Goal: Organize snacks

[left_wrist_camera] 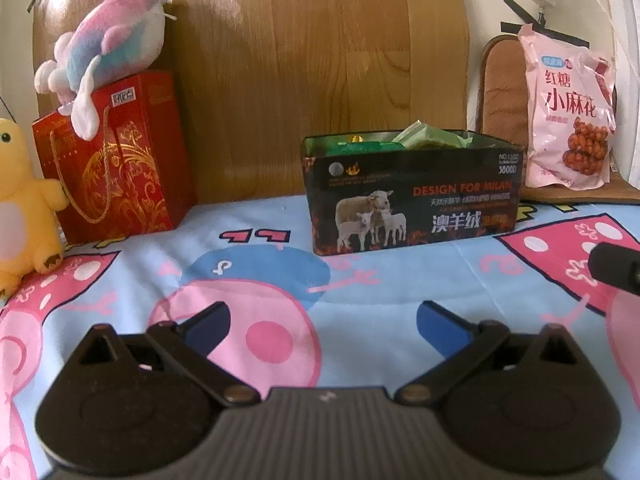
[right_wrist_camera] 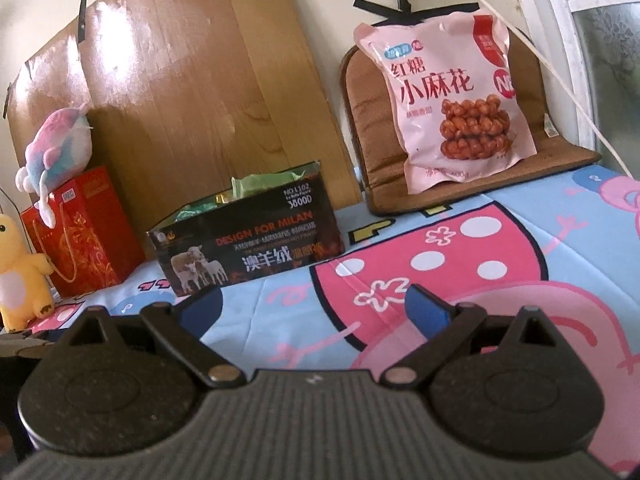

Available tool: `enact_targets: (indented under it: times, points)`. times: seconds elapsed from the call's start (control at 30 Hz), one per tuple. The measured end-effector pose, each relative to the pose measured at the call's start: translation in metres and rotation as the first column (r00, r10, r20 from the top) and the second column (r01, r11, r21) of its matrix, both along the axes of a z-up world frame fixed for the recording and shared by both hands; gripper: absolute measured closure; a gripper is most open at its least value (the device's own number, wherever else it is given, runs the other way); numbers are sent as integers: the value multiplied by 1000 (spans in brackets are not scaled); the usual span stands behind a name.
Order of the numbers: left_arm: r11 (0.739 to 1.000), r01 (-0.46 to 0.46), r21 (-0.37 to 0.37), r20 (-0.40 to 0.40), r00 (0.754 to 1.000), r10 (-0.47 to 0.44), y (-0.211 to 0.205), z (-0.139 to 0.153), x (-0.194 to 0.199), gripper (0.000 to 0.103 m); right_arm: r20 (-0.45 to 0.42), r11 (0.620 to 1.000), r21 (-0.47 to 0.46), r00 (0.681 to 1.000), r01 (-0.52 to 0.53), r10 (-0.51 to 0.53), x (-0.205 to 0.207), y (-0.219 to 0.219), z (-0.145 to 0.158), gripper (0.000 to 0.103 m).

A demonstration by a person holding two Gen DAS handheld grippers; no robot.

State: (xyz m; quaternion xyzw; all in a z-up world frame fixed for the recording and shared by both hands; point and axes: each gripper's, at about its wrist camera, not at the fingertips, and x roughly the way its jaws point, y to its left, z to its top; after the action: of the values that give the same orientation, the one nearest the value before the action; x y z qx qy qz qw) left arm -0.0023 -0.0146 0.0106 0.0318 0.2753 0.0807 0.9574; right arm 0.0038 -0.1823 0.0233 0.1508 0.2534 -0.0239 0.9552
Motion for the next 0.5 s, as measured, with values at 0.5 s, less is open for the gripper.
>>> enact_targets:
  times: [0.5]
  points:
    - [999, 4, -33, -10, 1000, -4, 3, 0, -2, 0, -8, 999, 50, 1000, 2, -2, 1, -5, -2, 4]
